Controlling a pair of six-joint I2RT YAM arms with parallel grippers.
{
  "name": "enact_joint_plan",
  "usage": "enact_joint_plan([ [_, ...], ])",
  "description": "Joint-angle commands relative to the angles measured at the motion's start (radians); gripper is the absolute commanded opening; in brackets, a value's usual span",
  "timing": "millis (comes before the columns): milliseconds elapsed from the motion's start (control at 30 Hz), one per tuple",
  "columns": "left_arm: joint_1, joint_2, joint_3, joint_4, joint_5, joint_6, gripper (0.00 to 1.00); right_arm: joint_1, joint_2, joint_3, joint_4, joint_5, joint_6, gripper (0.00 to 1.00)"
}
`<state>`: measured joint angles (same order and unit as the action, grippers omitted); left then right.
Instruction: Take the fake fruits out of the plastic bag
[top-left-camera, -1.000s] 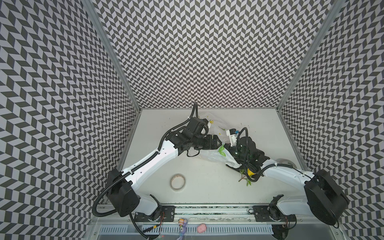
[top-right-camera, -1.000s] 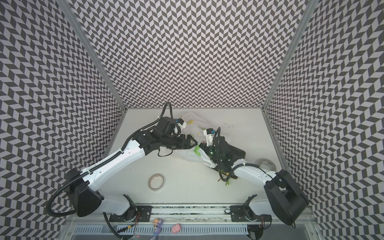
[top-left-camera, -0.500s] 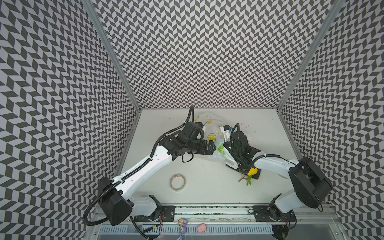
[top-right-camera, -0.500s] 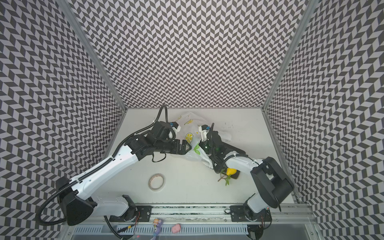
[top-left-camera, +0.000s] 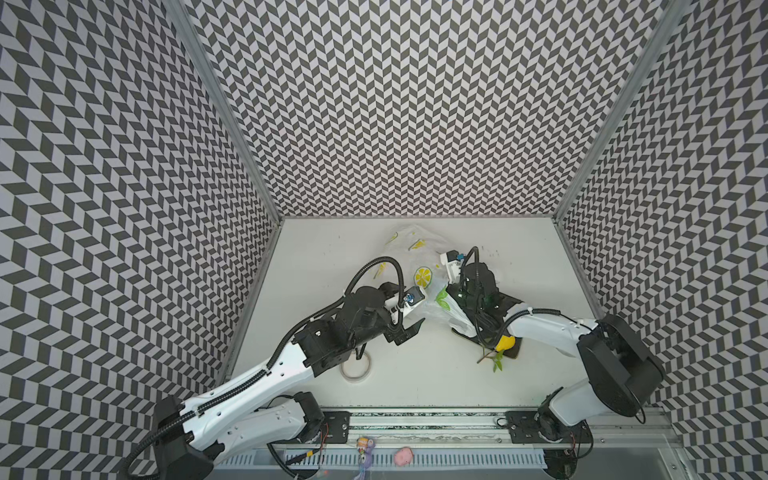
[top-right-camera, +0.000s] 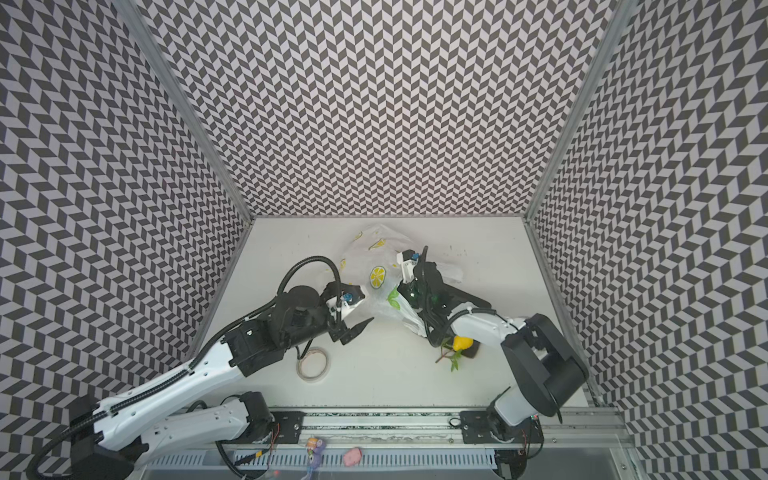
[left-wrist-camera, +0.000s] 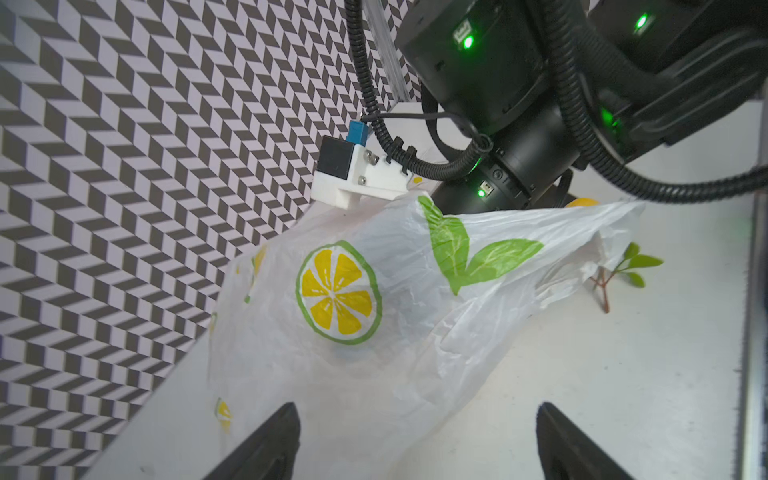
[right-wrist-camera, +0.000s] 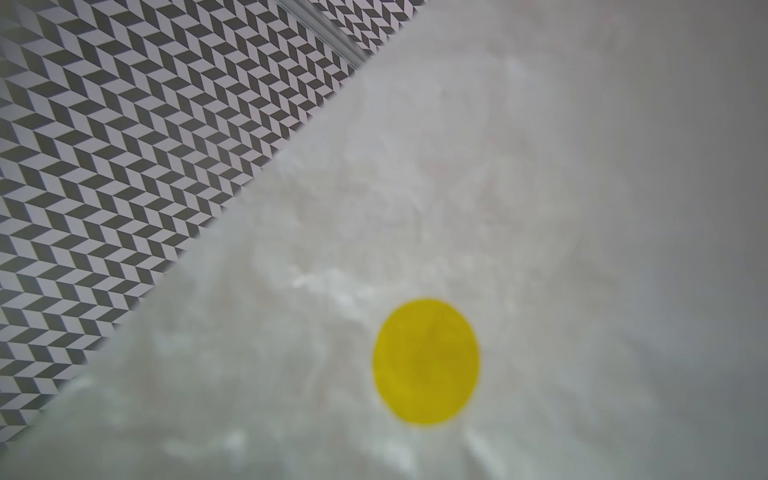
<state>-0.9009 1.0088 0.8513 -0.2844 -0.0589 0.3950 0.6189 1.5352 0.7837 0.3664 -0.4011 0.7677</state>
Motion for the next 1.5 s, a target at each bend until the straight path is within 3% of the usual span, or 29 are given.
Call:
enact_joint_plan([
  [0,0.014,0.042,-0.018,0.135,0.014,0.191,0.81,-0.001,-0.033,0.002,0.016,0.005,-0.002,0.84],
  [233,0.042,0.085,-0.027,0.147,0.103,0.290,0.53,-0.001,-0.041,0.006,0.003,0.023,-0.008,0.84],
  [367,0.063,0.097,-0.029,0.111,0.171,0.324,0.46,-0.002,-0.045,0.010,-0.004,0.036,-0.016,0.84],
  [467,0.071,0.122,-0.022,0.078,0.200,0.338,0.44,-0.004,-0.047,0.016,-0.010,0.038,-0.017,0.84],
  [600,0.071,0.139,-0.021,0.096,0.207,0.335,0.56,-0.005,-0.045,0.024,-0.015,0.038,-0.019,0.84],
  [667,0.072,0.160,-0.022,0.107,0.186,0.339,0.55,-0.005,-0.043,0.029,-0.015,0.038,-0.019,0.84],
  [800,0.070,0.189,-0.025,0.148,0.071,0.346,0.33,-0.004,-0.043,0.038,-0.023,0.035,-0.020,0.84],
  [933,0.072,0.154,-0.051,0.168,0.038,0.354,0.00,-0.011,-0.043,0.047,-0.053,0.043,-0.035,0.84],
  [1233,0.126,-0.004,-0.199,0.054,0.112,0.431,0.00,-0.048,-0.027,0.052,-0.199,0.145,-0.100,0.86],
  [1467,0.155,-0.020,-0.260,0.021,0.154,0.488,0.00,-0.047,0.030,0.073,-0.273,0.279,-0.092,0.89],
])
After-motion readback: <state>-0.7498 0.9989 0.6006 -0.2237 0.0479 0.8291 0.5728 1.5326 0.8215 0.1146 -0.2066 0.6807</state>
